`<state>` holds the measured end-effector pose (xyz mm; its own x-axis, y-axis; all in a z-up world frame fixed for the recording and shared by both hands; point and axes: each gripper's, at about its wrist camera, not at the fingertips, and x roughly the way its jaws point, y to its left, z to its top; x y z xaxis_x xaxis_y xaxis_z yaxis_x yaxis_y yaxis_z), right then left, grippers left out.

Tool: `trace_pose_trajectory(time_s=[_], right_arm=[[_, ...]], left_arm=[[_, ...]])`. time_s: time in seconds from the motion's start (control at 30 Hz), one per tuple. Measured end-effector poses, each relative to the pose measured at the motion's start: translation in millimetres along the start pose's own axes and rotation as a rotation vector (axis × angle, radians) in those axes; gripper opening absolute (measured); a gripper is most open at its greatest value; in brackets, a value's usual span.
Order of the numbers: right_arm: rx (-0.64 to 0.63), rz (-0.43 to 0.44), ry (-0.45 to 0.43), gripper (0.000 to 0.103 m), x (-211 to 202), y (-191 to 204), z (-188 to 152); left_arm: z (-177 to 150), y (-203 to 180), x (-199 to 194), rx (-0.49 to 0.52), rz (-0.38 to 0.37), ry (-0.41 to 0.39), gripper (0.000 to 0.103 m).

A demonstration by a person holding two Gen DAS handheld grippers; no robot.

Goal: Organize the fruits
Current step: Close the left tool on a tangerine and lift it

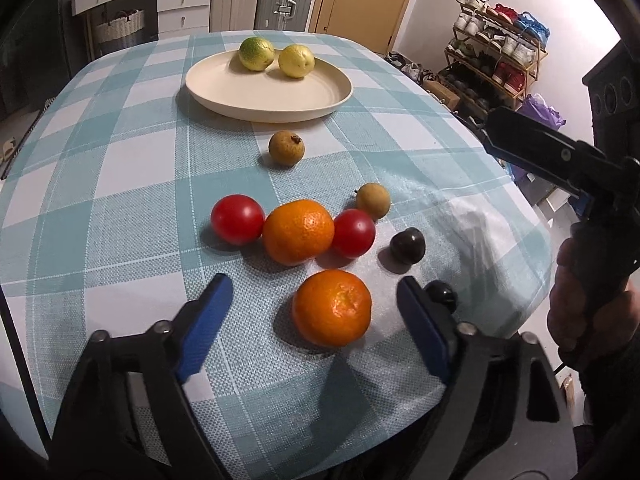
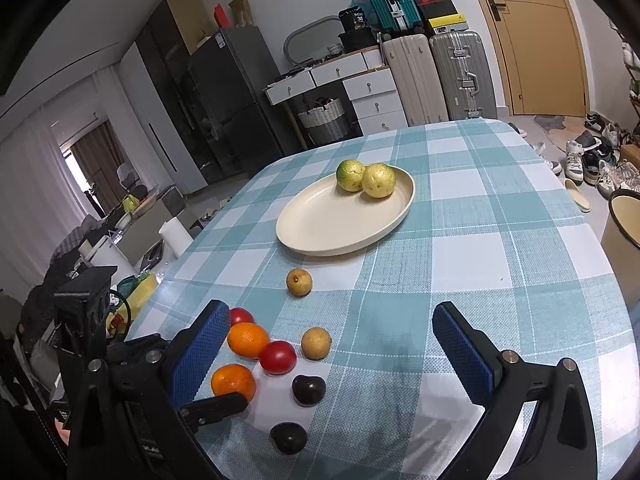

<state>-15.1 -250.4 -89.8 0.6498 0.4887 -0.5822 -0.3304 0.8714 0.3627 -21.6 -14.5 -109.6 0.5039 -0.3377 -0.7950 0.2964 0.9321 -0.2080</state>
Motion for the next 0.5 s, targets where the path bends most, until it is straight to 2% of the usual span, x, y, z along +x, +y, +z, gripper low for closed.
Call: trace_pose_trajectory(time_s=[0.1,0.2,0.3,0.37,0.5], right_arm=[[0.009,0.005,0.003,0.103,0.0,-1.1,-0.7],[0.011,0.002,0.005,0.103,0.2,-2.1,-1.7],[0.017,0.005,0.006,0.103,0.6,-3.1,-2.5],[0.013,0.005,0.006,0.103,0.2,-3.2,-2.5],[0.014,0.002,0.003,0.103,-0.1,-4.6,-3.0]], left_arm=[[0.2,2.0,0.9,-0.006,-0.019,0.002,0.079],[-1.4,2.5,2.0,-0.007,-0.035,0.008,0.069],[-2.9,2.5,4.1,-0.008,-0.054,0.016,0.058],[-3.9,1.3,7.0,0.001,-0.075,0.029,0.039],[-6.7,-0.7,6.8,0.018,-0.095,0.025,0.037]])
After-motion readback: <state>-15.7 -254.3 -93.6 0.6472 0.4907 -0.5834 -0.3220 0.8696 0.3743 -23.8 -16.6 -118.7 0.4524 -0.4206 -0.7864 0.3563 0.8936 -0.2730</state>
